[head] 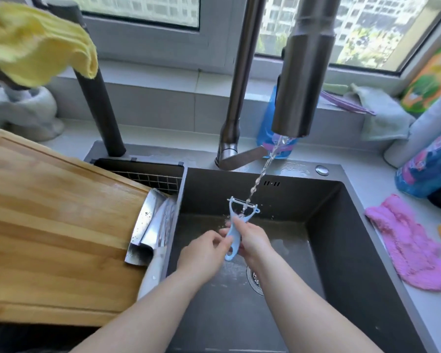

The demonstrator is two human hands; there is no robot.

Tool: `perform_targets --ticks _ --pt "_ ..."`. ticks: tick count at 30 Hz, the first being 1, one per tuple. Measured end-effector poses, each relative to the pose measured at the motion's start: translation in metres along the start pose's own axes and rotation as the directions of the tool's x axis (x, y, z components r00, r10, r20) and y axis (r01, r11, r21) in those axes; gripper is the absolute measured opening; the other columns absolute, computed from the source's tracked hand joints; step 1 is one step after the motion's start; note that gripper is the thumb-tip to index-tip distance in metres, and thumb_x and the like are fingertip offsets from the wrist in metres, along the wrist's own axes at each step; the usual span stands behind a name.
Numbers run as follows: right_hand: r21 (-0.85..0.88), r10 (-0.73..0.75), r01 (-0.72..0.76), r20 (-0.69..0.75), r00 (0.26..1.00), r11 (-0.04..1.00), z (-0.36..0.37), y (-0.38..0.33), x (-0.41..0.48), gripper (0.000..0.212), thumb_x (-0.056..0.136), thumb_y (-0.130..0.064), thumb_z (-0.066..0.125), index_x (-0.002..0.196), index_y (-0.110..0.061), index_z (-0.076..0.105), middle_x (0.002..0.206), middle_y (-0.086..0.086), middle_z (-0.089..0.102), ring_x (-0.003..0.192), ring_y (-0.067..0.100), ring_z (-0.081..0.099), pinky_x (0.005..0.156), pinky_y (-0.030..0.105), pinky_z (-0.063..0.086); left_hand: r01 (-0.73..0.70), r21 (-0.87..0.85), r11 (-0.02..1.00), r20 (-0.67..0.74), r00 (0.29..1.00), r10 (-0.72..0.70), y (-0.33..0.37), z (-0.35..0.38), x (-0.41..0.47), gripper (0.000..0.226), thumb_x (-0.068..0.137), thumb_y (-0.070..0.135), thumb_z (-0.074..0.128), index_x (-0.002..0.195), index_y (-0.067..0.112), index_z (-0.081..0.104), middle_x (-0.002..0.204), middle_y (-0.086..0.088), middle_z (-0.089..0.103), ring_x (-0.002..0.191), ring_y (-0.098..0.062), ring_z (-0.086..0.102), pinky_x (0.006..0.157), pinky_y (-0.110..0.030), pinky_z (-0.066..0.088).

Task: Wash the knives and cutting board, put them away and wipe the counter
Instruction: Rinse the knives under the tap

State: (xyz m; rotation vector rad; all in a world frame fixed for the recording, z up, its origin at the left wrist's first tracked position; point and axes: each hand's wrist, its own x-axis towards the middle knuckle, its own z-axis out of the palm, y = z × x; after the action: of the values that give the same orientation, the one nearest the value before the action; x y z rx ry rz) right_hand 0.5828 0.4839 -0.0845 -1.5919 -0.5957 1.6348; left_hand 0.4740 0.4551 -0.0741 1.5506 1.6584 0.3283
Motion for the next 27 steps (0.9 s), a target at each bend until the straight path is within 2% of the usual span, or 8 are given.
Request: perform_targets --ticks 2,5,8,12,16,19,23,27 --pt "0.004 -0.032 0.032 0.019 0.999 0.999 0.005 -0.002 -0.002 0.02 0.097 -0.015 0.044 0.085 -0.005 0.057 0.076 0.006 0.064 0.064 0.016 0.062 0.058 0.026 0.05 0.09 -0.235 0.968 0.102 0.993 -0.068 0.001 0.005 0.003 0.016 0.092 0.034 0.046 0.09 0.019 0.051 0.08 0.002 0.064 0.072 -0.016 0.065 0.067 -0.023 0.053" --pt "0.002 -0.081 0.081 0.07 0.994 0.997 0.002 -0.007 -0.005 0.011 0.093 0.0 0.046 0.093 -0.003 0.056 0.082 0.007 0.064 0.074 0.015 0.061 0.061 0.024 0.051 0.149 -0.403 0.903 0.123 0.986 -0.109 0.002 0.0 0.004 0.011 0.092 0.016 0.046 0.085 0.011 0.053 0.062 -0.001 0.058 0.043 -0.005 0.054 0.037 -0.009 0.037" --pt "-0.021 -0.075 0.076 0.044 0.996 0.997 -0.002 -0.013 -0.01 0.006 0.089 -0.001 0.054 0.087 -0.003 0.059 0.077 0.009 0.064 0.067 0.018 0.062 0.056 0.024 0.051 0.14 -0.453 0.88 0.115 0.989 -0.098 0.001 -0.003 0.004 0.013 0.092 0.014 0.047 0.083 0.01 0.055 0.061 -0.002 0.057 0.047 -0.009 0.051 0.042 -0.011 0.04" --pt "-0.033 -0.088 0.086 -0.065 0.994 0.996 -0.003 -0.013 -0.009 0.024 0.097 -0.018 0.044 0.078 -0.009 0.056 0.074 0.007 0.064 0.063 0.019 0.061 0.056 0.025 0.052 0.106 -0.437 0.893 0.064 0.994 -0.086 0.001 0.001 0.009 0.013 0.092 0.015 0.047 0.085 0.011 0.056 0.061 0.0 0.053 0.047 -0.007 0.048 0.048 -0.014 0.043" --pt "-0.003 -0.091 0.091 0.027 0.996 0.996 -0.005 -0.011 -0.007 0.014 0.093 -0.005 0.049 0.081 -0.008 0.056 0.079 0.005 0.066 0.064 0.015 0.065 0.06 0.023 0.053 0.107 -0.447 0.888 0.017 0.994 -0.11 -0.003 0.0 0.012 0.014 0.092 0.016 0.047 0.085 0.011 0.057 0.06 0.0 0.052 0.044 -0.005 0.047 0.048 -0.014 0.041" --pt "0.013 -0.137 0.137 0.041 0.99 0.991 -0.006 -0.014 -0.006 0.013 0.094 -0.013 0.05 0.083 -0.009 0.057 0.076 0.004 0.068 0.059 0.013 0.065 0.059 0.024 0.053 0.107 -0.499 0.86 0.069 0.994 -0.084 0.002 -0.003 0.012 0.017 0.095 0.018 0.04 0.087 0.011 0.053 0.064 -0.002 0.055 0.05 -0.01 0.052 0.049 -0.016 0.043" --pt "0.08 -0.162 0.16 0.017 0.987 0.984 -0.001 -0.016 -0.004 0.027 0.098 -0.025 0.041 0.082 -0.011 0.059 0.068 0.0 0.068 0.06 0.013 0.064 0.056 0.022 0.053 0.232 -0.693 0.682 0.232 0.968 -0.093 0.016 -0.004 0.007 0.025 0.1 0.026 0.031 0.088 0.016 0.05 0.078 -0.006 0.062 0.06 -0.013 0.061 0.046 -0.02 0.049" --pt "0.082 -0.151 0.136 0.207 0.967 0.987 -0.006 -0.018 -0.003 0.013 0.095 -0.008 0.045 0.094 -0.01 0.058 0.076 -0.003 0.071 0.061 0.009 0.067 0.057 0.02 0.053 0.338 -0.843 0.419 0.314 0.941 -0.127 0.012 -0.01 0.009 0.036 0.099 0.03 0.032 0.086 0.007 0.057 0.067 -0.008 0.06 0.048 -0.011 0.057 0.041 -0.021 0.049"
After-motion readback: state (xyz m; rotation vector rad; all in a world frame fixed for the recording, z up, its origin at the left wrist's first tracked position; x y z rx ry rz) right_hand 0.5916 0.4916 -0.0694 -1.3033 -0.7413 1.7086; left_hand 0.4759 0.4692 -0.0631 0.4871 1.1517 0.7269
